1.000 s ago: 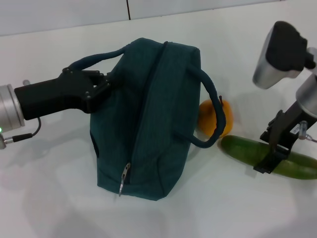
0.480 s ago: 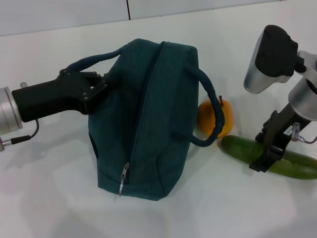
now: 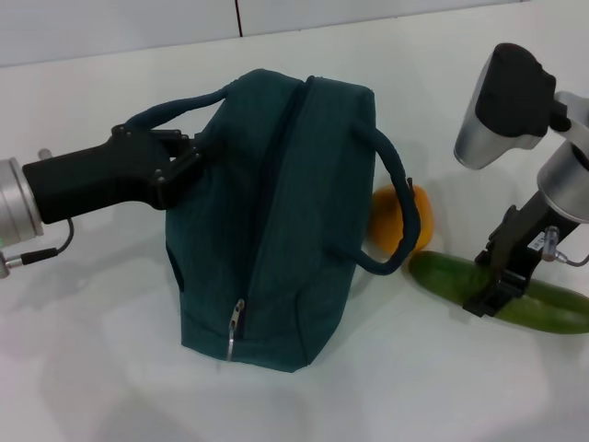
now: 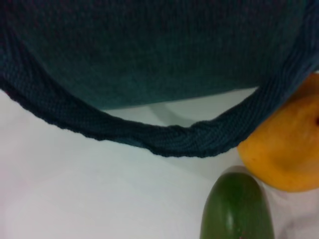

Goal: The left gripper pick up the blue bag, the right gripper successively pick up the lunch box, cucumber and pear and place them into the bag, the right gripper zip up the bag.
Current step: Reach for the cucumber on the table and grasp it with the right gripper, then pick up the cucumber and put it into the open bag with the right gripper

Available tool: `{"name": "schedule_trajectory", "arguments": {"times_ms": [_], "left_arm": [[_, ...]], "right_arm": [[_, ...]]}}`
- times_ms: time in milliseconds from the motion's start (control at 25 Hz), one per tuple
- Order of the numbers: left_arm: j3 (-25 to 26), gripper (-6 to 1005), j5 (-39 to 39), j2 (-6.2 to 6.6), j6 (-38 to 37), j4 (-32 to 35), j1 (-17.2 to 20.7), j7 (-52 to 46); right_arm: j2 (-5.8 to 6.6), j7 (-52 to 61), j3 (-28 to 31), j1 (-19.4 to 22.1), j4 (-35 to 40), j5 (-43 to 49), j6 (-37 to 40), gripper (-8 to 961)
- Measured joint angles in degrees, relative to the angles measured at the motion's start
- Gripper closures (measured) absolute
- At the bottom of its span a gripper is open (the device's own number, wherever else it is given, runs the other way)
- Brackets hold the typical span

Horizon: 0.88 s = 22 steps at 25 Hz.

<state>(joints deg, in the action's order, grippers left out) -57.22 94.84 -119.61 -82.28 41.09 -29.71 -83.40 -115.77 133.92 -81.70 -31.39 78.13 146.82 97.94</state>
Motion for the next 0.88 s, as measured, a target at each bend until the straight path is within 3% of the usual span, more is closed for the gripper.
{"name": "schedule_trajectory", "arguments": {"times_ms": [280,640,880], "left_arm": [[0.00,947,-0.60,0.02,-0.30,0.10,0.25,0.04],[0.01,947,-0.79,-0.04,-0.33,-0.05,0.36,0.08],[0.00,947,-1.36,-0.08,-0.09,-0.24,0.46,-0.02]], "right_arm": [[0.32,-1.34,4.17,0.33,2.32,-4.07,3.60,329],[0.68,-13.39,27.16,1.99,0.39,-17.60,14.78,326],[1.04,-19.65,39.23,3.44,-2.24,-25.82,19.49,324]]}}
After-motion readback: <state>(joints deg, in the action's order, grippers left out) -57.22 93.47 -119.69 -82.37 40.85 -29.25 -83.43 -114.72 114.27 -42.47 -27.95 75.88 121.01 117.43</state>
